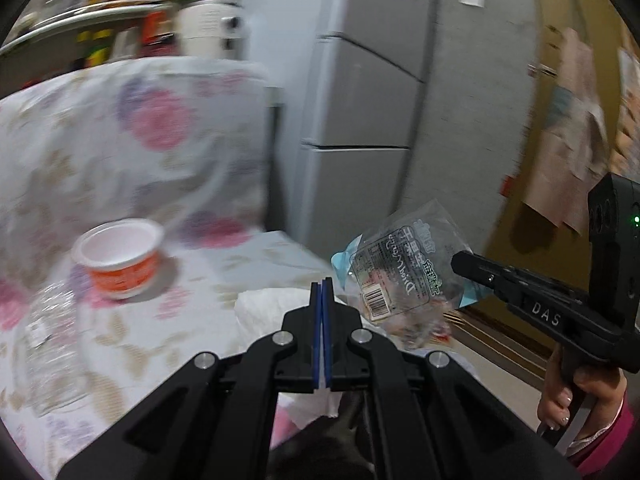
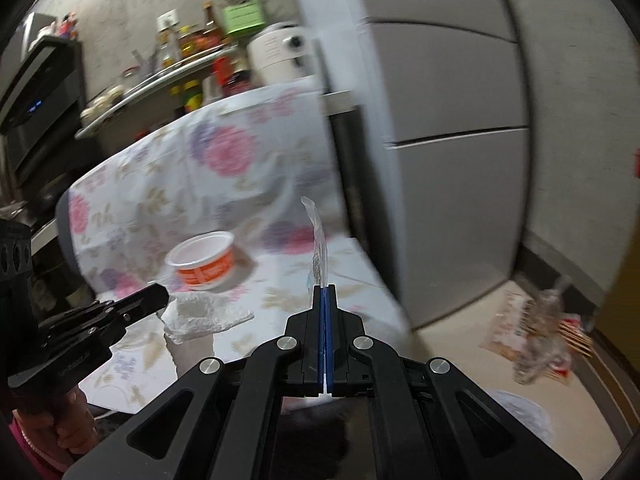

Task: Collect trash
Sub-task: 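Drop the tissue and wrapper into the bin with both tools, then return both tools to the chair above the clear tray and bowl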

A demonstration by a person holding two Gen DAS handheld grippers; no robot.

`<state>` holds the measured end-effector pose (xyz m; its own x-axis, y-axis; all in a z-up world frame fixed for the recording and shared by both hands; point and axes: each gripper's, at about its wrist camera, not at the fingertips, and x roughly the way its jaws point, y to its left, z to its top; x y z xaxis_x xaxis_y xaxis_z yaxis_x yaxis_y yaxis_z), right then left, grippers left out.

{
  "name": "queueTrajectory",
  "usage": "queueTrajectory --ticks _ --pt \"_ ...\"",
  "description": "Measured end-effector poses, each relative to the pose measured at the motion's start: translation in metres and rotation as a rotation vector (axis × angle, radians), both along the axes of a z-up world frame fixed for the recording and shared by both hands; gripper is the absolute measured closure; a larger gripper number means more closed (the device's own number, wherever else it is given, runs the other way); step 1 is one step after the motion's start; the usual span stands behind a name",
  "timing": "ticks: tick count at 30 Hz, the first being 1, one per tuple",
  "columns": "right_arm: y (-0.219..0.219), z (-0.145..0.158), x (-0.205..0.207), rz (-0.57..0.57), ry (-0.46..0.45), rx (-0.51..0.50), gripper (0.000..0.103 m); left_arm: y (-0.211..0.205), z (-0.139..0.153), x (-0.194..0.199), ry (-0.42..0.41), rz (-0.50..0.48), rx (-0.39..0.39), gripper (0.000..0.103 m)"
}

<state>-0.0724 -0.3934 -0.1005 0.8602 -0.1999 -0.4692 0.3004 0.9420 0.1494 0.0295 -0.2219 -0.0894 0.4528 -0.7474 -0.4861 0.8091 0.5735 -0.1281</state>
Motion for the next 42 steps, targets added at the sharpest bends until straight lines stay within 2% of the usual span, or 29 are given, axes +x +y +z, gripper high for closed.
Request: queueTrajectory --ticks 5,11,18,25,26,31,32,33,34,35,36,39,42 --pt "-0.030 0.002 -0.061 -0.146 0.009 -0.011 0.103 -0.047 0.000 -0.040 -0.012 -0.153 -0.006 0.103" --pt "-0.056 -0.006 -0.113 -0.299 0.051 -0.026 0.102 -0.095 -0.018 -0.081 0.002 -0.312 0.020 0.103" --pt "-0.089 -0.046 -0.144 -0.405 0.134 0.053 0.102 -0.135 -0.055 -0.106 0.058 -0.419 0.086 0.103" --pt "-0.109 -0.085 -0.144 -0.452 0.252 0.134 0.101 -0.161 -0.087 -0.103 0.129 -0.464 0.157 0.103" --pt "-0.112 -0.091 -0.145 -0.460 0.265 0.153 0.097 -0.164 -0.090 -0.102 0.144 -0.468 0.165 0.103" --pt "-0.121 -0.104 -0.147 -0.476 0.280 0.194 0.096 -0.169 -0.098 -0.092 0.176 -0.451 0.184 0.103" --pt "-0.122 -0.106 -0.147 -0.484 0.287 0.196 0.093 -0.170 -0.098 -0.091 0.180 -0.448 0.188 0.103" --pt "-0.124 -0.106 -0.148 -0.487 0.287 0.199 0.088 -0.169 -0.100 -0.089 0.182 -0.444 0.192 0.099" --pt "-0.124 -0.106 -0.148 -0.488 0.284 0.202 0.076 -0.169 -0.100 -0.089 0.180 -0.437 0.196 0.080" --pt "-0.125 -0.106 -0.149 -0.495 0.285 0.201 0.070 -0.167 -0.098 -0.087 0.175 -0.426 0.193 0.069" --pt "-0.124 -0.104 -0.149 -0.501 0.283 0.193 0.070 -0.163 -0.096 -0.085 0.168 -0.411 0.181 0.066" --pt "-0.121 -0.093 -0.148 -0.501 0.261 0.173 0.070 -0.151 -0.087 -0.078 0.149 -0.382 0.169 0.066" --pt "-0.115 -0.070 -0.147 -0.503 0.199 0.136 0.070 -0.132 -0.073 -0.068 0.123 -0.329 0.148 0.066"
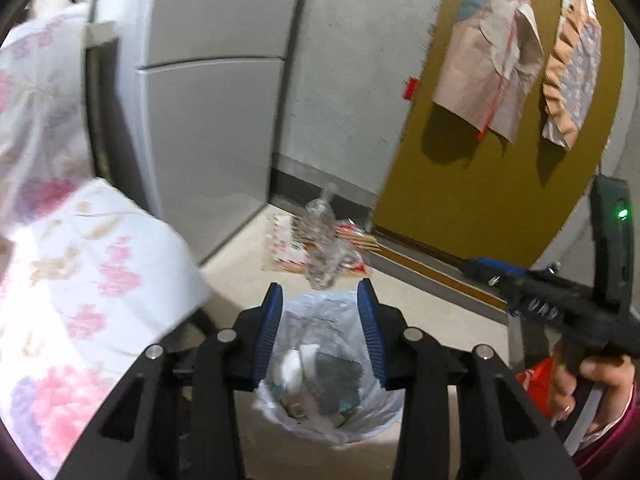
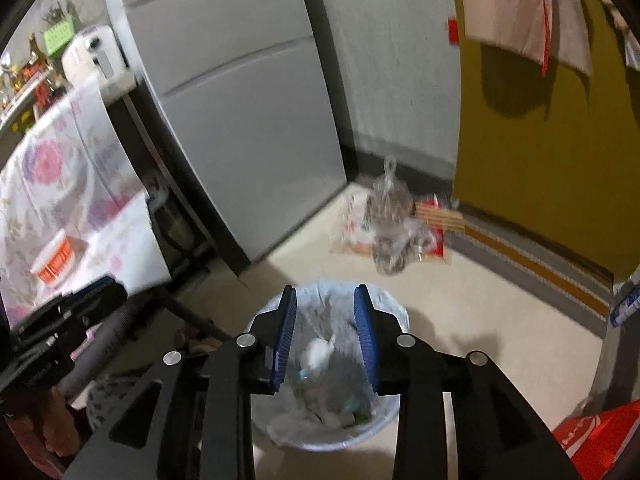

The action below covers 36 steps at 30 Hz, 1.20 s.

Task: Collect trash
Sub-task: 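Return both tools to the chair above the clear tray and bowl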

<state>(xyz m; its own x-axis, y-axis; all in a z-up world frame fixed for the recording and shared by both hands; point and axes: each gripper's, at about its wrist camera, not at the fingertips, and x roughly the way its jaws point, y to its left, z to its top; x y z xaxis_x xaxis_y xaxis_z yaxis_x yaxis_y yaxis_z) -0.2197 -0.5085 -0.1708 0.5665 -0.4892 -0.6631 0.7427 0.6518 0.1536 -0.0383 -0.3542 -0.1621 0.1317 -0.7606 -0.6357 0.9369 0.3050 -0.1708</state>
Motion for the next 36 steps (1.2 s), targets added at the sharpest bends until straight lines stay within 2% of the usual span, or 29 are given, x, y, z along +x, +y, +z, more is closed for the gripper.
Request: queueTrajectory --ticks 3,5,9,11,12,13,16,23,29,33,35,36 --pt "0.013 0.027 0.006 0.022 -0.056 -0.068 0.070 0.026 0.013 0.012 -0.030 0.068 -0.015 0.065" --pt "0.023 0.040 0.013 0.047 -0.087 -0.101 0.070 0.043 0.019 0.019 -0.043 0.111 -0.021 0.062" --pt "0.052 0.057 0.048 0.167 -0.119 -0.124 0.069 0.089 0.030 0.035 -0.090 0.221 -0.028 0.055" --pt "0.069 0.060 0.072 0.245 -0.101 -0.120 0.051 0.111 0.034 0.043 -0.108 0.285 -0.025 0.043" --pt "0.075 0.060 0.085 0.283 -0.078 -0.105 0.036 0.121 0.035 0.048 -0.109 0.313 -0.025 0.035" --pt "0.083 0.060 0.097 0.318 -0.056 -0.091 0.034 0.130 0.036 0.052 -0.108 0.330 -0.024 0.031" --pt "0.112 0.063 0.132 0.420 -0.032 -0.080 0.034 0.159 0.035 0.069 -0.110 0.413 0.001 0.031" --pt "0.177 0.075 0.198 0.593 -0.080 -0.172 0.033 0.237 0.041 0.106 -0.119 0.653 0.002 0.030" --pt "0.201 0.058 0.253 0.657 -0.076 -0.166 0.033 0.294 0.039 0.135 -0.196 0.853 0.060 0.030" --pt "0.213 0.037 0.293 0.701 -0.040 -0.131 0.034 0.328 0.035 0.159 -0.197 0.966 0.089 0.030" --pt "0.219 0.030 0.314 0.712 -0.021 -0.113 0.041 0.342 0.035 0.170 -0.186 1.010 0.092 0.030" --pt "0.221 0.027 0.323 0.716 -0.011 -0.105 0.052 0.350 0.033 0.178 -0.177 1.039 0.098 0.030"
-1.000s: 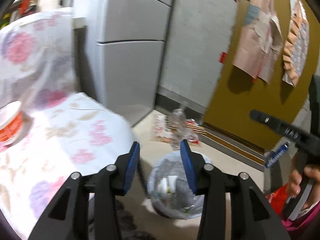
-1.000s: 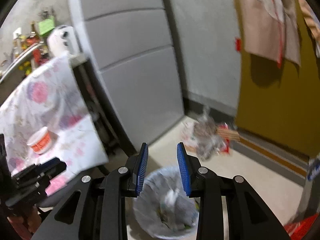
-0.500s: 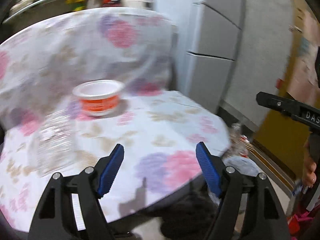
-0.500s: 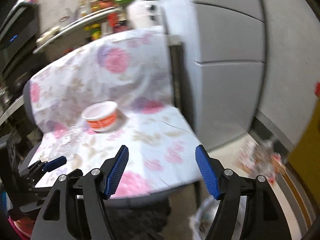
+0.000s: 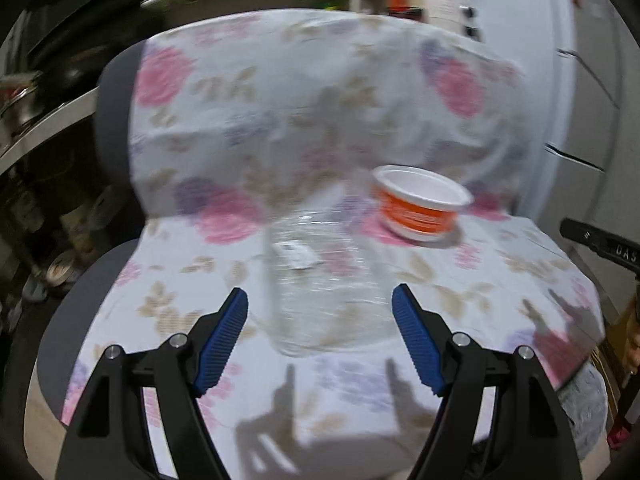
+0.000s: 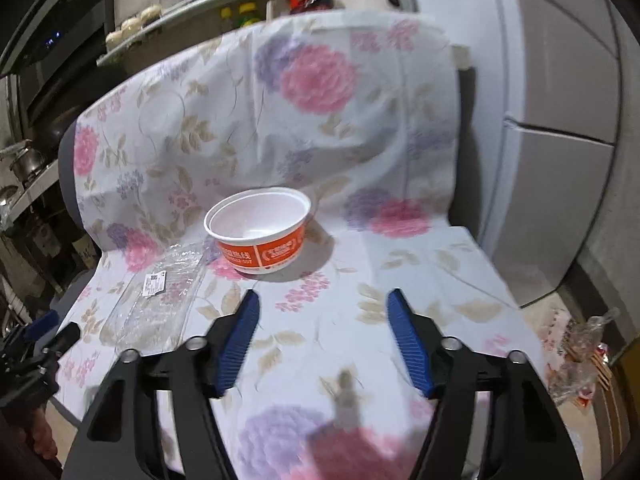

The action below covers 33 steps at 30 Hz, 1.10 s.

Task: Collect trash
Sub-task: 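Grasp the orange-and-white bowl rim with the right tool while the left tool grasps the clear tray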

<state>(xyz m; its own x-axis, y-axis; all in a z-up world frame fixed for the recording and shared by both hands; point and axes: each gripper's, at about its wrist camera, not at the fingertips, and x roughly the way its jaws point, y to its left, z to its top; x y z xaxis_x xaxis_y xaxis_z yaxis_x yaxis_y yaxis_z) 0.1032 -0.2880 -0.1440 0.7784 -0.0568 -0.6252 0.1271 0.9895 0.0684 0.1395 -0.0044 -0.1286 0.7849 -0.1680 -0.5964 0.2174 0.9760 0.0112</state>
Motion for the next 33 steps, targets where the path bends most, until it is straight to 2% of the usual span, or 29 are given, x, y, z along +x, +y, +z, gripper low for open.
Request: queueTrajectory --ticks 1,3,9,13,17,20,23,24,25,29,31,33 --pt "0.001 -0.003 0.009 0.000 0.016 0.001 0.065 0.007 -0.001 0.008 0.010 0.023 -0.001 0.030" --pt "0.004 -0.010 0.030 0.004 0.043 0.012 0.072 0.017 -0.004 0.019 0.025 0.057 -0.003 0.030" --pt "0.009 -0.020 0.090 0.037 0.045 0.068 0.070 0.033 -0.013 0.048 0.054 0.110 -0.003 0.030" --pt "0.013 -0.027 0.127 0.022 0.060 0.071 0.070 0.038 -0.018 0.063 0.072 0.129 -0.008 0.031" --pt "0.011 -0.044 0.155 -0.002 0.119 0.107 0.069 0.041 -0.022 0.068 0.084 0.139 -0.011 0.031" --pt "0.012 -0.053 0.157 0.012 0.150 0.144 0.071 0.042 -0.027 0.068 0.101 0.133 -0.014 0.031" --pt "0.020 -0.050 0.142 0.041 0.112 0.123 0.086 0.043 -0.030 0.065 0.112 0.132 -0.016 0.031" --pt "0.022 -0.048 0.138 0.043 0.103 0.117 0.095 0.044 -0.030 0.064 0.115 0.133 -0.019 0.031" --pt "0.023 -0.044 0.133 0.048 0.095 0.114 0.098 0.045 -0.030 0.063 0.117 0.133 -0.024 0.031" --pt "0.030 -0.022 0.104 0.063 0.036 0.081 0.098 0.047 -0.028 0.059 0.113 0.135 -0.026 0.031" --pt "0.027 -0.012 0.092 0.050 0.033 0.067 0.098 0.048 -0.027 0.057 0.111 0.134 -0.030 0.031" --pt "0.022 -0.005 0.079 0.035 0.046 0.070 0.099 0.048 -0.026 0.056 0.108 0.127 -0.038 0.036"
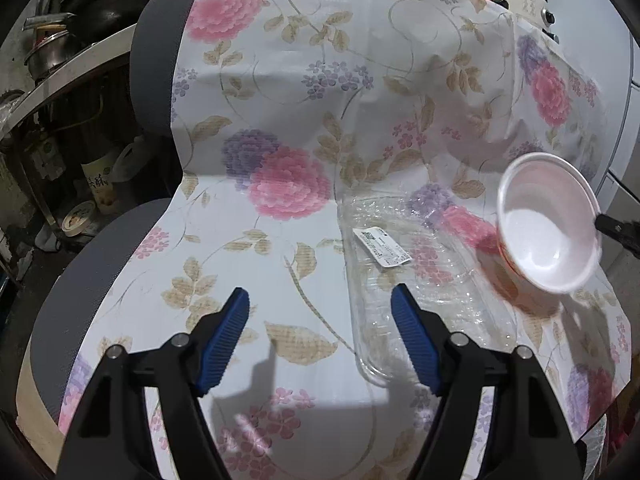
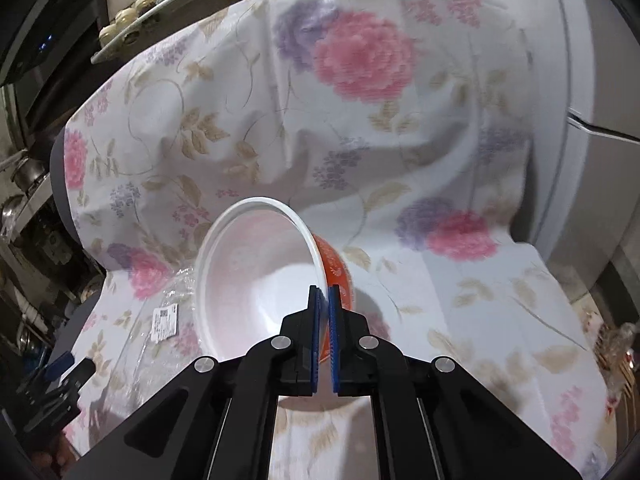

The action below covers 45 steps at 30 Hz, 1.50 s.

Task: Collect trash
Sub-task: 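Grasp the orange-and-white bowl rim with the right tool while the left tool grasps the clear tray, then carry the bowl and clear tray to the bin and release both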

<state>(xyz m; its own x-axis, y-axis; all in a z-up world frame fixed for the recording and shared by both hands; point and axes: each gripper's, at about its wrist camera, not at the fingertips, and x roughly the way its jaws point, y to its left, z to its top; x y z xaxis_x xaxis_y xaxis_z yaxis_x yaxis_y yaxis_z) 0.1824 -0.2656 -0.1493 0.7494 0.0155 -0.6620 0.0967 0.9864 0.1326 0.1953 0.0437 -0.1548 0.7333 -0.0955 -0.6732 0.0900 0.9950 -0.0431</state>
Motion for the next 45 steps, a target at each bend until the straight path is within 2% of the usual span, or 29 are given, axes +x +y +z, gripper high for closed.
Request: queueTrajectory --ticks 2,4,5,14,16,18,22,26,29,35,45 --pt "-0.004 0.004 -0.011 -0.005 0.019 0.010 0.098 -0.002 -0.001 0.003 0.008 -0.017 -0.010 0.040" --pt "-0.007 0.003 -0.020 -0.007 0.051 0.013 0.098 -0.006 -0.003 0.008 0.018 -0.040 -0.018 0.053" --pt "-0.009 0.001 -0.025 -0.008 0.066 0.025 0.098 -0.009 -0.005 0.013 0.030 -0.052 -0.021 0.055" --pt "-0.019 -0.004 -0.046 -0.020 0.070 0.072 0.098 -0.028 -0.034 0.063 0.152 -0.094 -0.044 0.082" --pt "-0.020 -0.004 -0.047 -0.022 0.068 0.082 0.098 -0.029 -0.039 0.068 0.166 -0.091 -0.034 0.095" --pt "-0.023 -0.003 -0.049 -0.026 0.063 0.092 0.098 -0.028 -0.037 0.066 0.155 -0.081 -0.047 0.097" --pt "-0.028 0.000 -0.053 -0.037 0.050 0.103 0.098 -0.024 -0.019 0.046 0.082 -0.092 -0.085 0.098" --pt "-0.033 0.007 -0.061 -0.055 0.029 0.116 0.098 -0.020 0.009 0.014 -0.004 -0.100 -0.125 0.099" --pt "-0.036 0.013 -0.069 -0.062 0.014 0.121 0.098 -0.023 0.030 -0.014 -0.064 -0.113 -0.120 0.099" --pt "-0.045 0.026 -0.096 -0.081 -0.018 0.135 0.098 -0.028 0.053 -0.053 -0.110 -0.167 -0.159 0.099" --pt "-0.066 0.032 -0.146 -0.145 -0.046 0.160 0.098 -0.055 0.070 -0.103 -0.167 -0.237 -0.145 0.099"
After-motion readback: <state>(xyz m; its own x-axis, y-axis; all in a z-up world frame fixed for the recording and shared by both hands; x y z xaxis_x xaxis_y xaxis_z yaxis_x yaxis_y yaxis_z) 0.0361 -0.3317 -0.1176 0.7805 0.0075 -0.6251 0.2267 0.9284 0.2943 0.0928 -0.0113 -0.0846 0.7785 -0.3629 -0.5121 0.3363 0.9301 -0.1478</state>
